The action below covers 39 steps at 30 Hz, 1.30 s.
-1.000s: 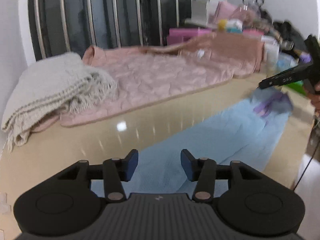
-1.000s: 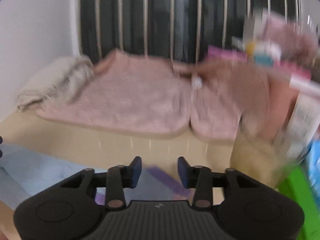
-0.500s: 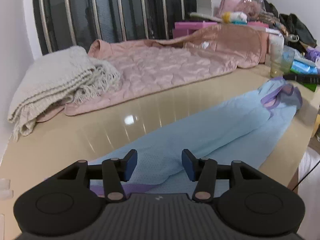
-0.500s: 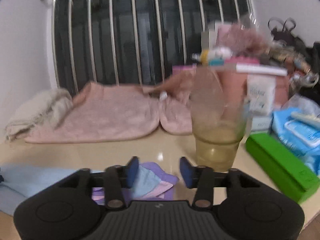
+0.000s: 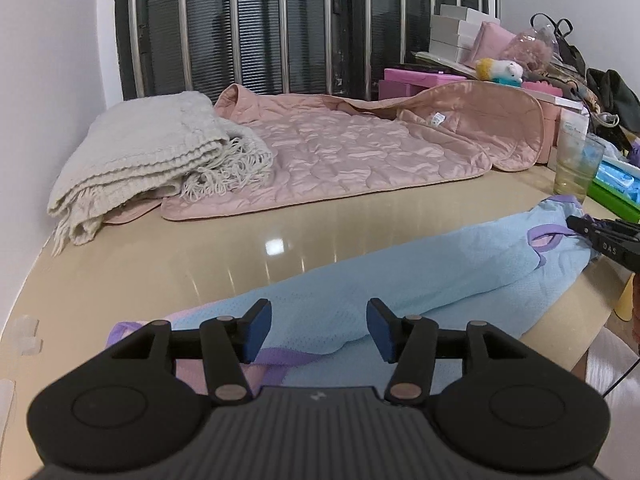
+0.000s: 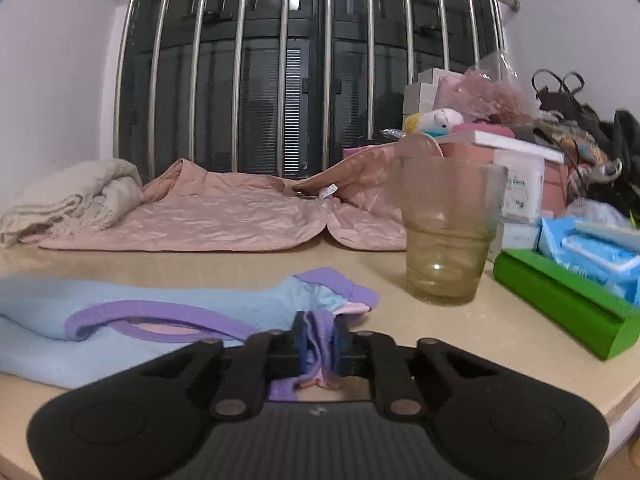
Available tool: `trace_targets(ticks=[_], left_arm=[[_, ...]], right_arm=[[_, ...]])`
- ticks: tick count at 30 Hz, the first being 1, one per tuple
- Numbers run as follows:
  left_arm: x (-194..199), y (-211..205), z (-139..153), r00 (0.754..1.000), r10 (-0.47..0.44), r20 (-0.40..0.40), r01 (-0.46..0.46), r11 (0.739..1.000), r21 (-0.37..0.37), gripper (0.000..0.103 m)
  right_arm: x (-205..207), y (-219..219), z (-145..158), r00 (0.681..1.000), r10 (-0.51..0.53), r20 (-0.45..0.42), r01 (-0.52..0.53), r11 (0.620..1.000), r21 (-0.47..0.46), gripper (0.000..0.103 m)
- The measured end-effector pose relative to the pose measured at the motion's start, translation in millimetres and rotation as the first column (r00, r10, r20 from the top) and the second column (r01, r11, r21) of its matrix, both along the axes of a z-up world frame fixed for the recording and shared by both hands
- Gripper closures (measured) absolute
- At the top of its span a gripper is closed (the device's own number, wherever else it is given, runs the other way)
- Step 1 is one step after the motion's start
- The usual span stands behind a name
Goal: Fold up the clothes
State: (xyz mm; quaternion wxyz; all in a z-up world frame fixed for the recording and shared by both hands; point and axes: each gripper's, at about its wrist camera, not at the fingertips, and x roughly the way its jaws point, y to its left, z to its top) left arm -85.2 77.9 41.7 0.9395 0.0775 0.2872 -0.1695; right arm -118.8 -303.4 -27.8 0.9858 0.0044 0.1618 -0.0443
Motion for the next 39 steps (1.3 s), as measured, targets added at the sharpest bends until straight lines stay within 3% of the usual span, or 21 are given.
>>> trace_targets(ticks=[6, 9, 12, 13, 17, 18, 19, 21, 26, 27, 28, 30, 31, 34, 36, 38, 39], left_arm=[[-10.6, 17.1, 6.6, 0.998, 0.048, 0.028, -0.047, 0.999, -0.028, 0.045], [-13.9, 31.1, 7.1, 0.995, 0.097, 0.031, -0.095, 0.993, -0.071, 0.044], [-21.7, 38.3, 8.3, 0.992, 0.119, 0.034, -0.115, 0.988, -0.100, 0.044], [-24.6, 40.1, 8.9, 0.992, 0.124, 0.036, -0.120, 0.987, -0.106, 0.044], [-35.3, 51.3, 12.7, 0.988, 0.152, 0.039, -0.146, 0.980, -0.135, 0.042], [-37.0, 54.9, 12.5, 0.986, 0.160, 0.038, -0.154, 0.978, -0.138, 0.042], [-38.6, 58.3, 11.7, 0.984, 0.172, 0.037, -0.166, 0.976, -0.139, 0.042], [-42.2, 65.2, 9.5, 0.979, 0.199, 0.034, -0.192, 0.970, -0.149, 0.041], [-49.9, 81.2, 3.7, 0.964, 0.264, 0.010, -0.258, 0.948, -0.189, 0.040], [-51.3, 82.1, 2.4, 0.962, 0.273, 0.009, -0.266, 0.945, -0.189, 0.040], [-52.7, 82.9, 1.1, 0.959, 0.282, 0.009, -0.275, 0.943, -0.189, 0.039], [-53.7, 84.2, -2.0, 0.954, 0.299, 0.006, -0.292, 0.938, -0.187, 0.038], [-53.5, 84.3, -4.2, 0.948, 0.318, 0.003, -0.312, 0.933, -0.182, 0.038], [-50.2, 81.3, -8.9, 0.918, 0.396, -0.006, -0.392, 0.907, -0.152, 0.038], [-52.9, 78.0, -12.0, 0.890, 0.457, 0.017, -0.453, 0.886, -0.097, 0.038], [-59.0, 74.7, -15.2, 0.854, 0.519, 0.051, -0.518, 0.855, -0.016, 0.034], [-61.8, 74.7, -16.6, 0.841, 0.539, 0.054, -0.540, 0.842, 0.001, 0.032]], right_arm=[[-9.7, 30.6, 46.7, 0.987, 0.140, 0.081, -0.146, 0.986, 0.074, 0.095], [-6.8, 59.9, 51.5, 0.959, 0.266, 0.095, -0.283, 0.902, 0.325, 0.095], [10.4, 103.0, 34.8, 0.947, 0.318, 0.053, -0.305, 0.830, 0.467, 0.095], [15.8, 117.3, 30.7, 0.946, 0.323, 0.037, -0.301, 0.828, 0.473, 0.095], [28.1, 162.4, 19.8, 0.928, 0.372, -0.033, -0.326, 0.850, 0.414, 0.089], [30.3, 172.6, 17.5, 0.921, 0.386, -0.051, -0.337, 0.856, 0.393, 0.080], [32.5, 182.7, 15.3, 0.914, 0.400, -0.070, -0.348, 0.861, 0.371, 0.060], [22.2, 180.9, 22.5, 0.910, 0.413, -0.033, -0.379, 0.863, 0.333, 0.041], [-14.5, 135.0, 50.8, 0.900, 0.416, 0.133, -0.436, 0.845, 0.310, 0.043], [-13.0, 126.7, 51.6, 0.913, 0.391, 0.116, -0.408, 0.866, 0.288, 0.053], [-10.5, 118.7, 51.9, 0.927, 0.364, 0.094, -0.376, 0.888, 0.264, 0.070], [2.6, 107.0, 44.6, 0.945, 0.327, 0.014, -0.320, 0.914, 0.249, 0.086], [14.2, 103.9, 36.2, 0.946, 0.320, -0.049, -0.297, 0.918, 0.263, 0.088], [32.1, 111.5, 17.4, 0.919, 0.370, -0.137, -0.329, 0.910, 0.252, 0.089], [33.9, 121.3, 36.7, 0.907, 0.395, -0.147, -0.373, 0.915, 0.156, 0.089], [36.4, 121.0, 64.9, 0.891, 0.444, -0.094, -0.437, 0.895, 0.087, 0.081], [37.6, 120.5, 79.2, 0.880, 0.469, -0.066, -0.467, 0.883, 0.052, 0.069]])
